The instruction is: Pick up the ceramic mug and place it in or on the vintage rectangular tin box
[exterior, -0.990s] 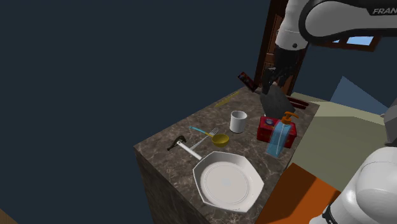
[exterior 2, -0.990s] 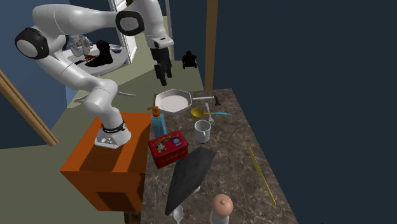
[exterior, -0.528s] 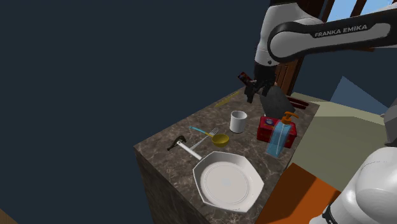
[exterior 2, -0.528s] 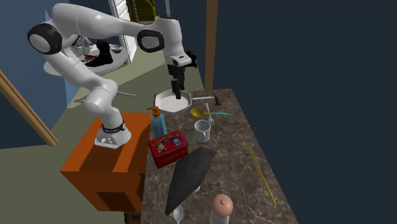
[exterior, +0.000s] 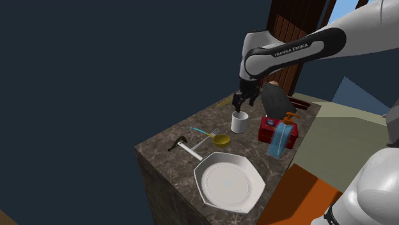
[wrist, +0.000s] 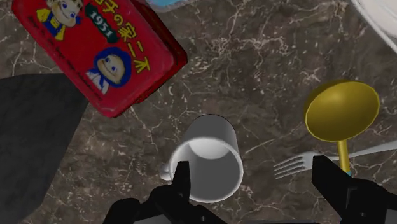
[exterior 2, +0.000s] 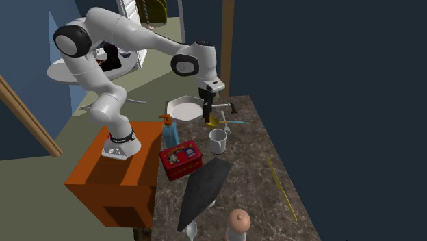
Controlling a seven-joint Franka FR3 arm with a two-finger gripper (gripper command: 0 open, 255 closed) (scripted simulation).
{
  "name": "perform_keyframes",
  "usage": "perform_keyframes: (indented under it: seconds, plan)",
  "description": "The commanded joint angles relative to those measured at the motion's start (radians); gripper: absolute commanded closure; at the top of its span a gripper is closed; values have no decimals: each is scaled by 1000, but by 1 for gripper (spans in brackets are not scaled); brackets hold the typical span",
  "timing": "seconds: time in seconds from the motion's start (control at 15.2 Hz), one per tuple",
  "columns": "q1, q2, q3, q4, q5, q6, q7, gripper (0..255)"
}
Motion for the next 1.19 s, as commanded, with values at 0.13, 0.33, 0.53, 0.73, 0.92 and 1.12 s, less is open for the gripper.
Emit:
perform_keyframes:
  seconds: [0.13,0.33,0.53,0.73,0.92,1.12]
  plan:
    - [-3,156,-9,68,16,62,-19,0]
    - [-6,253,-12,119,28,89,-32,0]
    - [-7,272,-13,100,28,128,-32,0]
    - [-9,292,-14,82,27,166,-32,0]
    - [-10,303,-15,73,27,186,-32,0]
    - [-10,303,-15,73,27,186,-32,0]
